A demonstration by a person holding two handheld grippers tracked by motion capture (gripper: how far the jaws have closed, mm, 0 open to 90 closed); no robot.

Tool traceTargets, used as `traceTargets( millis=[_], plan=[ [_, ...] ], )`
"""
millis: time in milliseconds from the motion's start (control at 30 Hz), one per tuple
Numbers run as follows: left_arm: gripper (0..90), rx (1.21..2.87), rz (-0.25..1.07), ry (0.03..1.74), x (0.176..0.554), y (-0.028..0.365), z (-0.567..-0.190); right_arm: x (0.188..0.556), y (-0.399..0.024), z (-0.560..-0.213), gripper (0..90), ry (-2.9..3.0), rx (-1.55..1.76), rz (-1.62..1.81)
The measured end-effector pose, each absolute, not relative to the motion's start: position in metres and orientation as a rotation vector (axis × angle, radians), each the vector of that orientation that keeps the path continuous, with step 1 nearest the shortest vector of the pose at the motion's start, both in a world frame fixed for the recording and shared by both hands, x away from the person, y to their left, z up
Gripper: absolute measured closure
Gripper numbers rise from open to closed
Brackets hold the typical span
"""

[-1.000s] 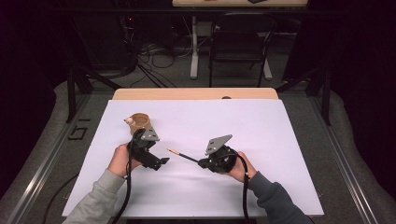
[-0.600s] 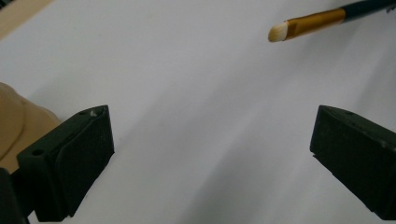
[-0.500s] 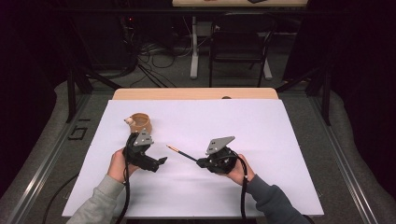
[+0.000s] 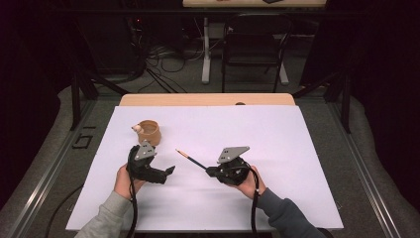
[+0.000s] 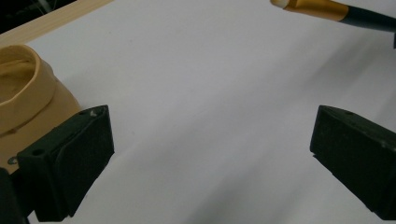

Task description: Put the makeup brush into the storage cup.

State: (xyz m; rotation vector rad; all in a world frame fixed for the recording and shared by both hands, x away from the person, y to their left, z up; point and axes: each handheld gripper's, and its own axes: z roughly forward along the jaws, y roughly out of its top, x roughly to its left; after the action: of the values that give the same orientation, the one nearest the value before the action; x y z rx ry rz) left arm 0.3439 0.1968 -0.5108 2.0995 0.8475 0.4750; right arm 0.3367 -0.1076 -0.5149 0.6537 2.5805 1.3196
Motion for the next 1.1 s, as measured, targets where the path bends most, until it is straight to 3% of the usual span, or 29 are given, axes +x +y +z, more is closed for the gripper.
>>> traceTargets(
  millis=[1100],
  plan=[
    [0.0,2.029,0.385,0.843,0.342,0.188,-0.510,0.336,-0.088,-0.521,85.6,2.480,0.760,1.447]
  ],
)
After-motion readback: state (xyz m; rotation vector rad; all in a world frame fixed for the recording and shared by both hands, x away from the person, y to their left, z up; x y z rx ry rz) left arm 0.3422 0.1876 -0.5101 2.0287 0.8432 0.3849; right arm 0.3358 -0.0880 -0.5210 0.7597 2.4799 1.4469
